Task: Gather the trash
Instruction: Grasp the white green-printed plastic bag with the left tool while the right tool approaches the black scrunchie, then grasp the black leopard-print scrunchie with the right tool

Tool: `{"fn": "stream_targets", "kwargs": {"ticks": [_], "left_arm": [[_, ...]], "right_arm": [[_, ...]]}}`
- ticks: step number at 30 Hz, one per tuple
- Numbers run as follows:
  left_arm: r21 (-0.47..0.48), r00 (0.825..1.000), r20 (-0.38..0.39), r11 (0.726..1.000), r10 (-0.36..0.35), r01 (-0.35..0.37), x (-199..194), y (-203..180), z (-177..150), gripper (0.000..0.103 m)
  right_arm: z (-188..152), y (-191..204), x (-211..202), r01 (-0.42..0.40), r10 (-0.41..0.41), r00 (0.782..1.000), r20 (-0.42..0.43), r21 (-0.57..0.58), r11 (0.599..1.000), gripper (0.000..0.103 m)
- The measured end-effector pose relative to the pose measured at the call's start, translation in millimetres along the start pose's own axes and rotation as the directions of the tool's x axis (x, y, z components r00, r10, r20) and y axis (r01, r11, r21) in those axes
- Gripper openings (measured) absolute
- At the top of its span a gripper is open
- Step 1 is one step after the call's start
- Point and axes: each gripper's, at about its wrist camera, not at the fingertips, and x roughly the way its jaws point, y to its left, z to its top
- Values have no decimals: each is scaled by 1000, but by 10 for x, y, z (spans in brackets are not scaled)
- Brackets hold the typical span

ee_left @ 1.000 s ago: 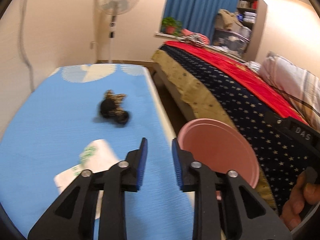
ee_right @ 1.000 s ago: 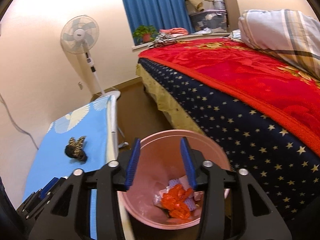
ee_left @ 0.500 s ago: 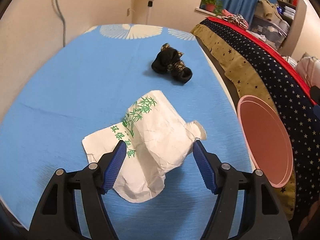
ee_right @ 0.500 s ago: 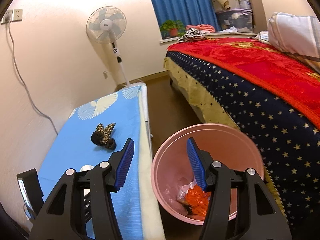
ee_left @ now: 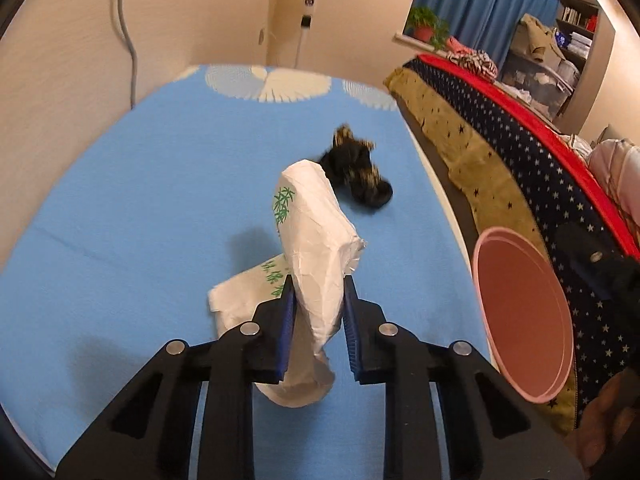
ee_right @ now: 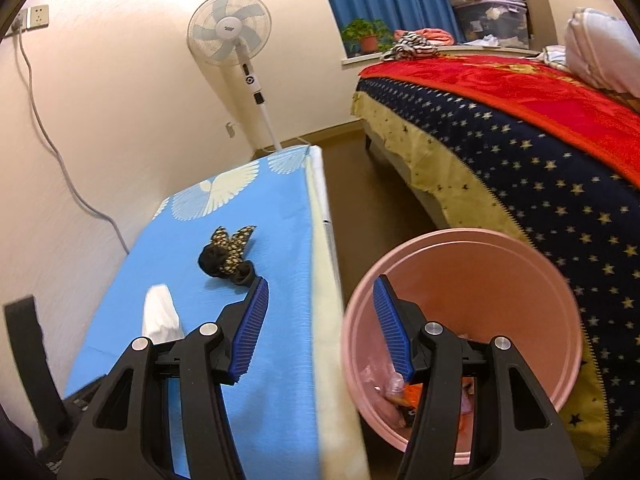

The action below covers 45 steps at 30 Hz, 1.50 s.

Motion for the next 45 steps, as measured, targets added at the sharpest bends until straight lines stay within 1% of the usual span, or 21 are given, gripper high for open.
{"fn": "stream_targets", "kwargs": {"ticks": [3,8,10,15,23,28,34,39,42,43,45], "left_arm": [[4,1000,25,1000,6,-6,-4,27,49,22],[12,998,50,999,36,-37,33,87,127,22],[15,997,60,999,46,-47,46,112,161,22],[-10,995,68,997,77,-76,108,231,216,22],[-53,990,74,992,120,-116,216,390,302,22],[-75,989,64,989,136,-131,290,459,321,22],[-95,989,26,985,145,-142,413,553,300,22],[-92,988,17,985,150,-148,453,569,293,22],[-93,988,13,984,152,-151,474,561,298,22],[-93,988,12,984,154,-152,479,556,301,22],[-94,988,12,984,155,-153,478,553,298,22]], "right_arm": [[-20,94,126,-19,19,1000,-16,-12,1000,54],[-45,237,297,-54,53,998,-34,-28,998,52],[-45,290,362,-67,65,997,-41,-38,997,47],[-44,390,536,-90,86,994,-67,-56,994,41],[-24,568,820,-118,110,989,-96,-87,989,41],[-33,652,1049,-128,118,985,-123,-82,988,41],[-25,760,1348,-137,122,979,-164,-81,987,41],[2,788,1544,-132,117,974,-194,-70,989,41],[-3,781,1596,-141,125,968,-216,-62,988,30],[-7,783,1601,-147,130,967,-221,-61,987,23],[-13,796,1610,-159,141,963,-228,-65,985,15]]}}
